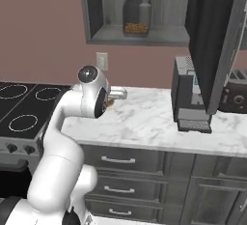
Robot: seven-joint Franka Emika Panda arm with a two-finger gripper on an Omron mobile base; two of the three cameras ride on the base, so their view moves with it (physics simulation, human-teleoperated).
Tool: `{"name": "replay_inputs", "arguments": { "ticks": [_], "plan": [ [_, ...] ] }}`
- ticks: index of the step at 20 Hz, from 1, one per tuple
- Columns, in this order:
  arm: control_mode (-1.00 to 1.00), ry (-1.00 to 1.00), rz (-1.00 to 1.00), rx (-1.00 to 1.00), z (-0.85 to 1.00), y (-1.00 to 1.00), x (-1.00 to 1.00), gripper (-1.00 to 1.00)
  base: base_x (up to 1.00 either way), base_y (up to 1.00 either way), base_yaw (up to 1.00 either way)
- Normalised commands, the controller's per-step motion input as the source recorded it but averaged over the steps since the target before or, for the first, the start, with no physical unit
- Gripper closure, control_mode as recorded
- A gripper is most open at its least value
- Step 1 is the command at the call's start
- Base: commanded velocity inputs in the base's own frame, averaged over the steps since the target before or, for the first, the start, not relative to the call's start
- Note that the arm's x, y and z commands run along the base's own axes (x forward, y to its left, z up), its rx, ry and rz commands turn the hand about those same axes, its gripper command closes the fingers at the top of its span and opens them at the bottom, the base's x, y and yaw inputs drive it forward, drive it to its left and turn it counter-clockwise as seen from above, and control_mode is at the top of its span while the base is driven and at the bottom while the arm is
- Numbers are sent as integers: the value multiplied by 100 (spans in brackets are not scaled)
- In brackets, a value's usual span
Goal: Pick the jar and candle from the dining table and place them in the open cabinet. Close the cabinet after placing the objects.
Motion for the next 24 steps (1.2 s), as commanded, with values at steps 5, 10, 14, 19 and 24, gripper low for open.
{"name": "replay_inputs", "arguments": {
  "ticks": [5,10,14,19,24],
  "plan": [
    [100,0,0,0,0,0,0,100,28,-43,15],
    [100,0,0,0,0,0,0,100,26,-60,10],
    [100,0,0,0,0,0,0,100,4,-6,8],
    [100,0,0,0,0,0,0,100,0,1,2],
    [100,0,0,0,0,0,0,100,0,0,0]
  ]
}}
